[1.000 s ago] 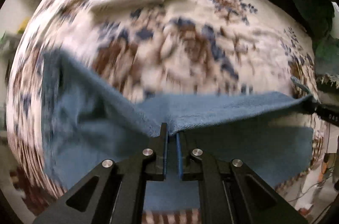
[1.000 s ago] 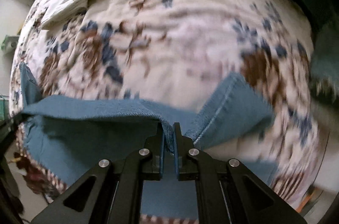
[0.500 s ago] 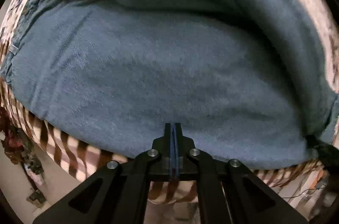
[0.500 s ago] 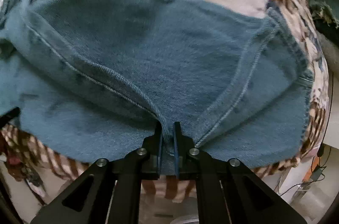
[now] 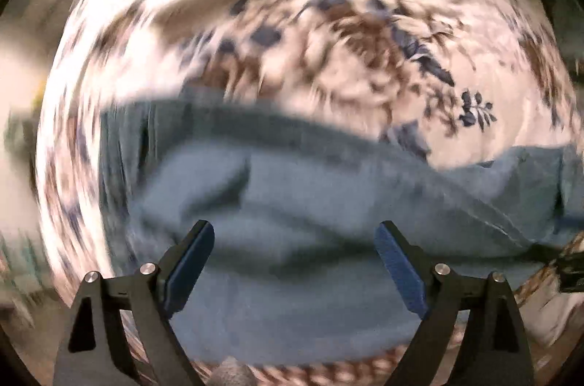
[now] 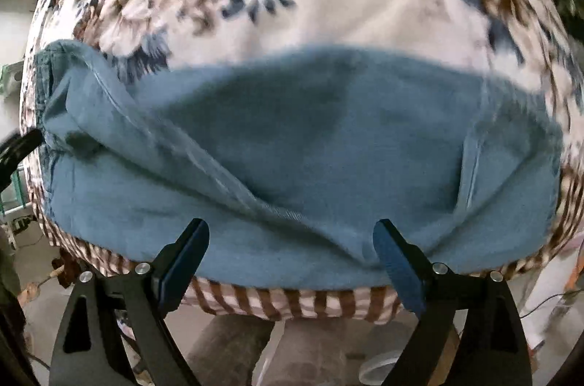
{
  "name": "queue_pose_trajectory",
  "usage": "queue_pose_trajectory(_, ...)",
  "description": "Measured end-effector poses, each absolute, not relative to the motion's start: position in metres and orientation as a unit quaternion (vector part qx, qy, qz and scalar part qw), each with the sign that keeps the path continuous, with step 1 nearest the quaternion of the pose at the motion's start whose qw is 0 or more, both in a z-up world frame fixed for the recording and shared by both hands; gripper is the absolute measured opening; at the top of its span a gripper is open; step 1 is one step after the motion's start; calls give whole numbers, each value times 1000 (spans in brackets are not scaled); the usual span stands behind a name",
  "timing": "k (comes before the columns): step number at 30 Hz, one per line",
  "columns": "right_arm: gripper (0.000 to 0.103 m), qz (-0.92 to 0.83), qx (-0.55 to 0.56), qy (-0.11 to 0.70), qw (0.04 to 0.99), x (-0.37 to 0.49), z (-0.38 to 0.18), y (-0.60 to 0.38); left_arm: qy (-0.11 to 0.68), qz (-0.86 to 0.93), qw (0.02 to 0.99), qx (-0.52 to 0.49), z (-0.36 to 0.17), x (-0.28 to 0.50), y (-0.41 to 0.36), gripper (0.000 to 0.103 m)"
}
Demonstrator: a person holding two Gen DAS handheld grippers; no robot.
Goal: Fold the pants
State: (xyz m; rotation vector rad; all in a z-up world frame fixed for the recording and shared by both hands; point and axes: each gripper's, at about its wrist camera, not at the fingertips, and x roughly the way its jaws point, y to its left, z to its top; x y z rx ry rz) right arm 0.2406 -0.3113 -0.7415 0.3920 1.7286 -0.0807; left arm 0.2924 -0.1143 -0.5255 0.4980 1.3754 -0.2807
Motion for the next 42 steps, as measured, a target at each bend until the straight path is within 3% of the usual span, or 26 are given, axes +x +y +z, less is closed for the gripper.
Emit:
queue_pose_trajectory(8,93,-1,87,789,609,369,-748,-300,579,-198,605,509,-580,326,-160,90)
queue_pose_trajectory(16,93,-22,15,813,582,416,-765,-303,563,-267,488,611,-648,332,-163,90)
queue_pose_trajectory(18,93,-25,7,816,578,424,-771,-310,555,-294,472,619,-660,332,-163,83)
queue_pose_trajectory(20,93,-31,1,822,568,423,-779,-311,572,-335,452,597,-665,330,-161,20)
queue_pose_trajectory(21,93,-33,3,825,564,425,-782,-317,576,-343,452,589,-665,329,-159,18)
queue_pose_trajectory(22,93,-33,7,827,561,424,-783,-316,568,-348,455,591,-663,326,-157,9)
queue_pose_trajectory(28,93,-56,42,815,576,400,-767,-313,545,-312,621,469,-589,332,-108,4)
queue_pose_trajectory(33,93,-78,138,778,608,354,-723,-306,598,-140,756,228,-527,310,-3,3)
queue_pose_trajectory(38,93,-119,156,760,620,306,-697,-299,655,-17,755,27,-554,241,58,3)
queue_pose_trajectory(42,93,-128,136,770,610,277,-697,-293,693,10,720,-9,-601,196,65,3)
